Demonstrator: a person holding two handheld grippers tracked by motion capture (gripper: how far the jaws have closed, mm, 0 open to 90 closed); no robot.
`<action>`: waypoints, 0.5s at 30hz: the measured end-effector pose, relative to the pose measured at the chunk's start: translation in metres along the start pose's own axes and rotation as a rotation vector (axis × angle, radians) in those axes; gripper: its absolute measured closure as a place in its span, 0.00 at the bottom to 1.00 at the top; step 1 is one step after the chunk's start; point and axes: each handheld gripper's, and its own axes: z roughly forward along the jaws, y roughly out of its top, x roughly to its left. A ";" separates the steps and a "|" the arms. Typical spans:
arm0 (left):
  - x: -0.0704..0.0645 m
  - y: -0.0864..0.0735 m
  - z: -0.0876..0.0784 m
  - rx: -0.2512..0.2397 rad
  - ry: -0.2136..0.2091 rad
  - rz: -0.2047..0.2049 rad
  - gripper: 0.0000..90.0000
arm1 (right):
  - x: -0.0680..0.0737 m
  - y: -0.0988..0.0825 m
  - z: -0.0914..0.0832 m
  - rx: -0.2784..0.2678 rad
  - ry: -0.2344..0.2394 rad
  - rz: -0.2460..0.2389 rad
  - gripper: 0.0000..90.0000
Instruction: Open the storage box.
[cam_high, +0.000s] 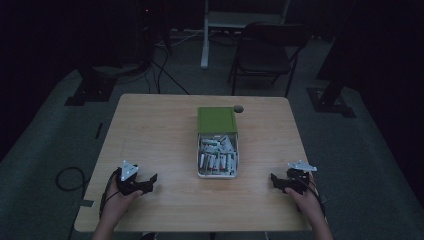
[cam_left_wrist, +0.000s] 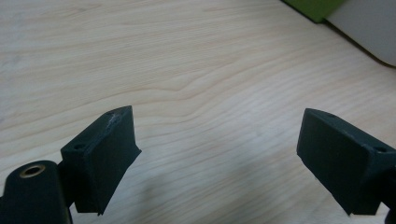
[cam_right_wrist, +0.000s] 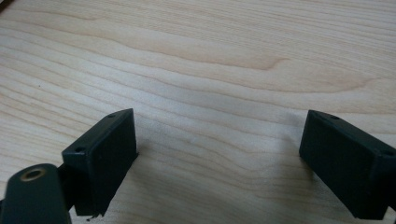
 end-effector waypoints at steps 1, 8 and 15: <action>0.002 0.000 -0.001 0.002 0.017 -0.012 0.14 | 0.000 0.000 0.000 0.000 0.000 0.000 0.12; 0.012 0.000 -0.001 0.035 0.076 -0.062 0.14 | 0.000 0.000 0.000 0.000 0.000 0.000 0.12; 0.014 -0.003 0.002 0.081 0.093 -0.063 0.14 | 0.000 0.000 0.000 0.000 0.001 0.000 0.12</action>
